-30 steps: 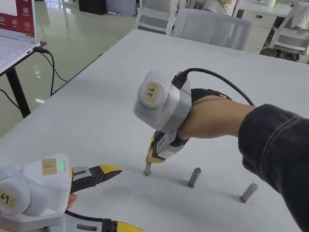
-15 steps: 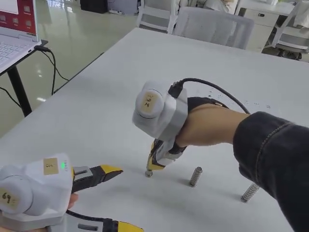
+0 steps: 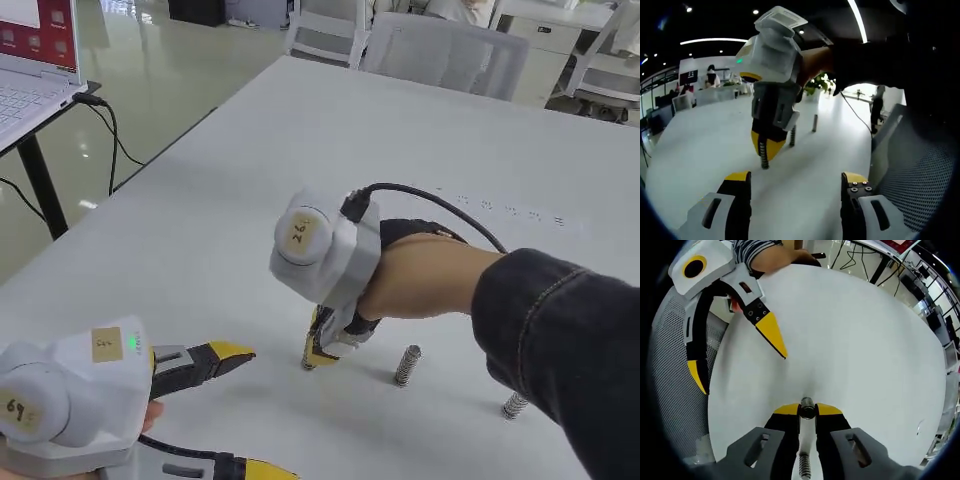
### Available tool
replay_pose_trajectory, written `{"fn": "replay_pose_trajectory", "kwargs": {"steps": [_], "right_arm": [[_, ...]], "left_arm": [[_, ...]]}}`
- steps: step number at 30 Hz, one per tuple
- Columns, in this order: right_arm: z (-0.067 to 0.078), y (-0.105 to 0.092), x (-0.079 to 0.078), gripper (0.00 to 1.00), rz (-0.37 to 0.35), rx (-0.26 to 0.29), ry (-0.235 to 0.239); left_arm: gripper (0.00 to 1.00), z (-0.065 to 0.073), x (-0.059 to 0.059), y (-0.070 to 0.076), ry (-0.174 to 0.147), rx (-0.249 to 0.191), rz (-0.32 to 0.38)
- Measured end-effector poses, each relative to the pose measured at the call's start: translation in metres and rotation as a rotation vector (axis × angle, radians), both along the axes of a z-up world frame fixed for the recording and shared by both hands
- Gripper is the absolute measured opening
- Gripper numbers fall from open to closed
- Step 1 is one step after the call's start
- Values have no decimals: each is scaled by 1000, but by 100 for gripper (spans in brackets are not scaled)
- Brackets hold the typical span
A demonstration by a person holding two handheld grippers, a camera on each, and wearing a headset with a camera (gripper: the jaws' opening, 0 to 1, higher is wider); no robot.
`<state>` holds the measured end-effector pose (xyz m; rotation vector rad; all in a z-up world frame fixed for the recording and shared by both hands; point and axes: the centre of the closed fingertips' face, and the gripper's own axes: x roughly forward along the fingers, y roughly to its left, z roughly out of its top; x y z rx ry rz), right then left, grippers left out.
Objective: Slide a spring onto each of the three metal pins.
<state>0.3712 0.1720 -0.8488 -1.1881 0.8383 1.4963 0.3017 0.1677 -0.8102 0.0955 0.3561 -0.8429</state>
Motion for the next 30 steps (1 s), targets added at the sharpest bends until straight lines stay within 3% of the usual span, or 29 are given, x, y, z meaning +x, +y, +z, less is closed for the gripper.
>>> {"fn": "replay_pose_trajectory", "kwargs": {"steps": [13,30], "right_arm": [[-3,1,-1,9,-16,16,15],[4,-9,3,21,-40,41,10]], "left_arm": [[69,0,0,-1,-1,3,-6],[69,2,0,-3,-3,8,-13]]}}
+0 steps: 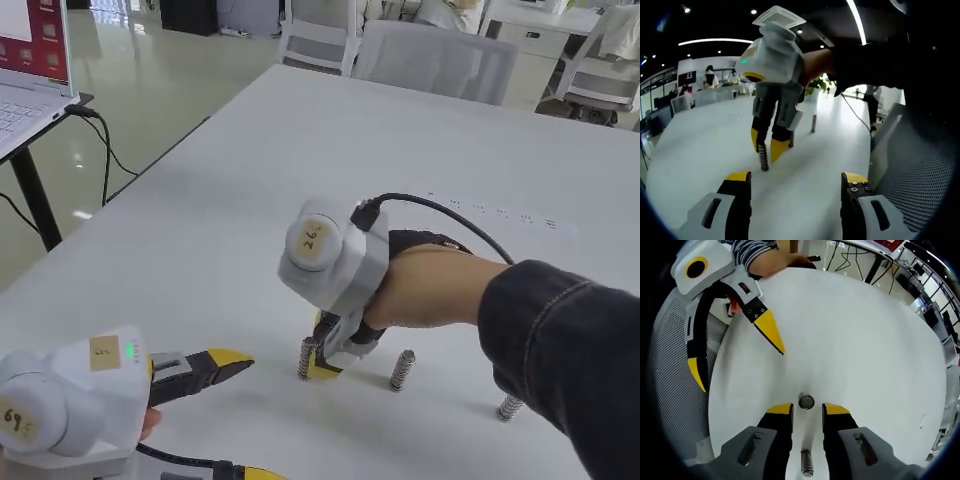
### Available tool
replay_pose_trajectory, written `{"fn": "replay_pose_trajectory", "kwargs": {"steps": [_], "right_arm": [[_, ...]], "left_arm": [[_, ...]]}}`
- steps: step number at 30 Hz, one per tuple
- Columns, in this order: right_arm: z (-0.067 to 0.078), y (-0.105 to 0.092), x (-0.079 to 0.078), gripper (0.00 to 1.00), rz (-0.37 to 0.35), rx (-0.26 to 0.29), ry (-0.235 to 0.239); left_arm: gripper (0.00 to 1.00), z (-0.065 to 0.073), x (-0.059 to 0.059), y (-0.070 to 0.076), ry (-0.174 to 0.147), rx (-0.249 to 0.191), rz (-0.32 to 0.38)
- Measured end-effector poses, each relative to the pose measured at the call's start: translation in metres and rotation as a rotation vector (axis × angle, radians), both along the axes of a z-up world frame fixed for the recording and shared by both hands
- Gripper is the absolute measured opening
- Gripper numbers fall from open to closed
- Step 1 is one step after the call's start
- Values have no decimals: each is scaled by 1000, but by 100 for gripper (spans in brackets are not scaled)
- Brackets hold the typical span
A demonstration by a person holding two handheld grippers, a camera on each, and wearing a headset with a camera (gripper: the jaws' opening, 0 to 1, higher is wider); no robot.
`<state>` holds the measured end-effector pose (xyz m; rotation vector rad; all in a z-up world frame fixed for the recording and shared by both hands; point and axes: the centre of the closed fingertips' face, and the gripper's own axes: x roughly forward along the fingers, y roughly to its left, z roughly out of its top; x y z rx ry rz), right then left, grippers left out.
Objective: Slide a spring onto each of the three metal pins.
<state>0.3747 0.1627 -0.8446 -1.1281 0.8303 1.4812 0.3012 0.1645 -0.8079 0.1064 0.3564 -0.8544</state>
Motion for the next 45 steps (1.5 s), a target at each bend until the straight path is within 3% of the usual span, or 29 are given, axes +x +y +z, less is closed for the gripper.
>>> {"fn": "replay_pose_trajectory", "kwargs": {"steps": [25,45], "right_arm": [[9,-36,8,33,-118,81,26],[16,-54,18,51,-204,168,-3]], "left_arm": [[69,1,1,-6,2,7,-13],[68,0,3,-7,2,8,-15]]}}
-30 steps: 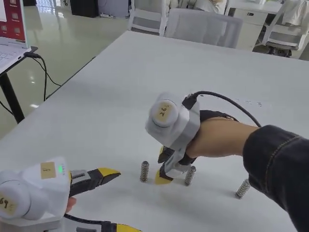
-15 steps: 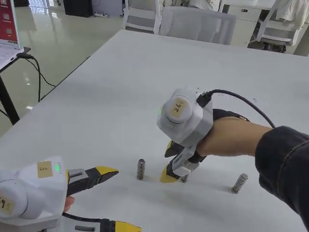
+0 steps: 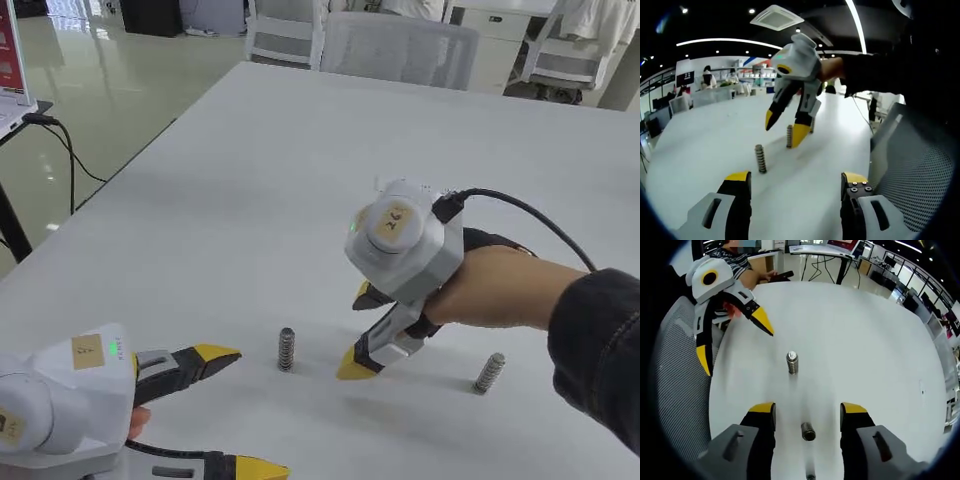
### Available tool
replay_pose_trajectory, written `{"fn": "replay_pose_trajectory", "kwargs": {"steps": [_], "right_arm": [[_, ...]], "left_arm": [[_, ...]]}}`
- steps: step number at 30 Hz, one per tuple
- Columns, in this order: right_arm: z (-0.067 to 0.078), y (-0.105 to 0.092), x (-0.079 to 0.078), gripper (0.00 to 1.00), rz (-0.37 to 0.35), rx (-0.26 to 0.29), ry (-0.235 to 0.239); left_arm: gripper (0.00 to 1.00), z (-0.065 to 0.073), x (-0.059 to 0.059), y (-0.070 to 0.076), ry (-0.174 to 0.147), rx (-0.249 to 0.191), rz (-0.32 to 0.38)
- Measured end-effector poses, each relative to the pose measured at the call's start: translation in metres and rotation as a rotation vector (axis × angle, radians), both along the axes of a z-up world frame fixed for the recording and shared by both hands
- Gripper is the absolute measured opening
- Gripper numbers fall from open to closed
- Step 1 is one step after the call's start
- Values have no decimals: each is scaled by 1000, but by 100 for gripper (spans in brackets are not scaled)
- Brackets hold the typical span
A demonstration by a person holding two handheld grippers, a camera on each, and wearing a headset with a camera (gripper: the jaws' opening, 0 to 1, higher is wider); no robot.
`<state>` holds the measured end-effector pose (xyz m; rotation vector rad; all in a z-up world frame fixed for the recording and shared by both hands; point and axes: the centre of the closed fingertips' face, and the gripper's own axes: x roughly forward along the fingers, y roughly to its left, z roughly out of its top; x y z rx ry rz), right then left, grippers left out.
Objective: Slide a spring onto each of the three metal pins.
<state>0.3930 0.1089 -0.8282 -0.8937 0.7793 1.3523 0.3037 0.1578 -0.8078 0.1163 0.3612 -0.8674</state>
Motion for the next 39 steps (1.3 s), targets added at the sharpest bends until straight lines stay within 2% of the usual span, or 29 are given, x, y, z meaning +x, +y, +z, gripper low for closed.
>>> {"fn": "replay_pose_trajectory", "kwargs": {"steps": [21,39], "right_arm": [[9,-25,14,71,-114,88,-41],[18,-65,19,73,-249,155,-53]], "left_arm": [[68,2,2,-1,-1,2,-2],[69,4,2,-2,-4,4,-8]]}}
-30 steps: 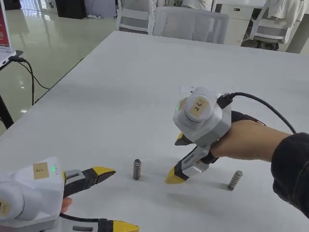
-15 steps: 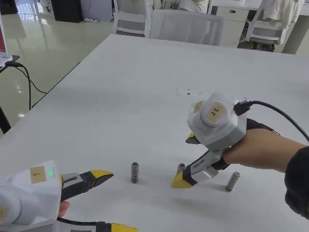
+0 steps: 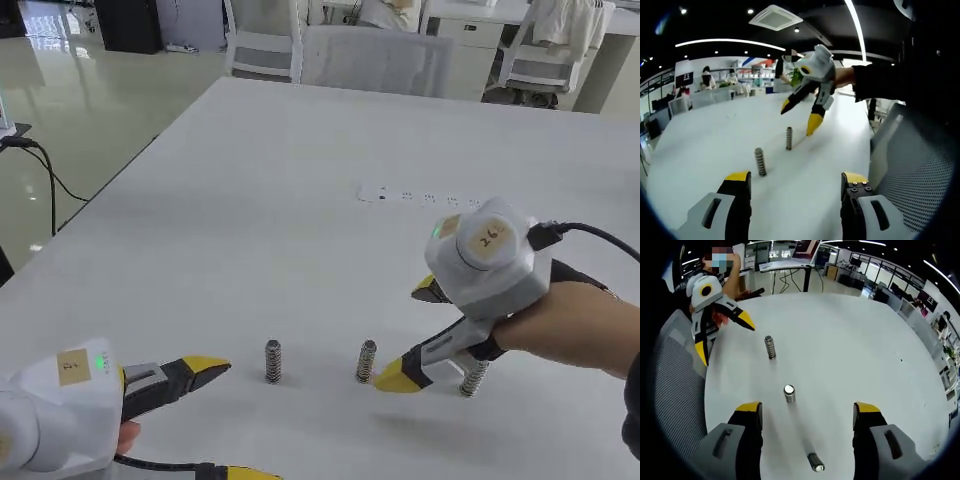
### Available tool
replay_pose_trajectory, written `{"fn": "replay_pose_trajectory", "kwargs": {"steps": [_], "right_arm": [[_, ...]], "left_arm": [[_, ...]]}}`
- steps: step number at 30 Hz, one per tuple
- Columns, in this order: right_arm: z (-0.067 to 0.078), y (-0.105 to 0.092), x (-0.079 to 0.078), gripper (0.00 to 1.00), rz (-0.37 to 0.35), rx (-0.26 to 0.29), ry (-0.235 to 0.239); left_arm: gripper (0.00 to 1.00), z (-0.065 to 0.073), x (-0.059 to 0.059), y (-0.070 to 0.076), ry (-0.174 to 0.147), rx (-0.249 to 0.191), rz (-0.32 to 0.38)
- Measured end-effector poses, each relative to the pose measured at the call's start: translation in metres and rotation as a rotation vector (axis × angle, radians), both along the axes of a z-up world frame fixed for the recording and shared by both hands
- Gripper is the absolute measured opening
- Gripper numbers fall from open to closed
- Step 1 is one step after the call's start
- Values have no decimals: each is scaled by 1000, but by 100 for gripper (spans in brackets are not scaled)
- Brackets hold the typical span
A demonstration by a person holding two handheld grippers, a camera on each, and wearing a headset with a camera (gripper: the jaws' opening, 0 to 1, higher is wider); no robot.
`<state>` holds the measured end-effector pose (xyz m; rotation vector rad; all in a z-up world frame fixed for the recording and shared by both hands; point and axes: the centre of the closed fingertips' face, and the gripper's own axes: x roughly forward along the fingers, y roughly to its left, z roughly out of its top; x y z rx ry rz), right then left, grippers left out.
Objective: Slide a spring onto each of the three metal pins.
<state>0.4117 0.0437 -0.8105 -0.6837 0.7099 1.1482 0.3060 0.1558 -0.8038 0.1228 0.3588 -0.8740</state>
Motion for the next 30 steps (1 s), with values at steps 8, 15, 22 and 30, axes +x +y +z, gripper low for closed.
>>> {"fn": "replay_pose_trajectory", "kwargs": {"steps": [8,15,22,30], "right_arm": [[6,-18,2,73,-61,37,-15],[6,-33,0,73,-108,60,-13],[5,-42,-5,73,-141,77,-12],[4,-53,-11,73,-169,91,-11]], "left_arm": [[69,1,1,0,-1,0,-2],[69,2,2,-1,-4,0,-6],[69,3,3,-2,-6,2,-10],[69,4,4,-2,-8,2,-11]]}}
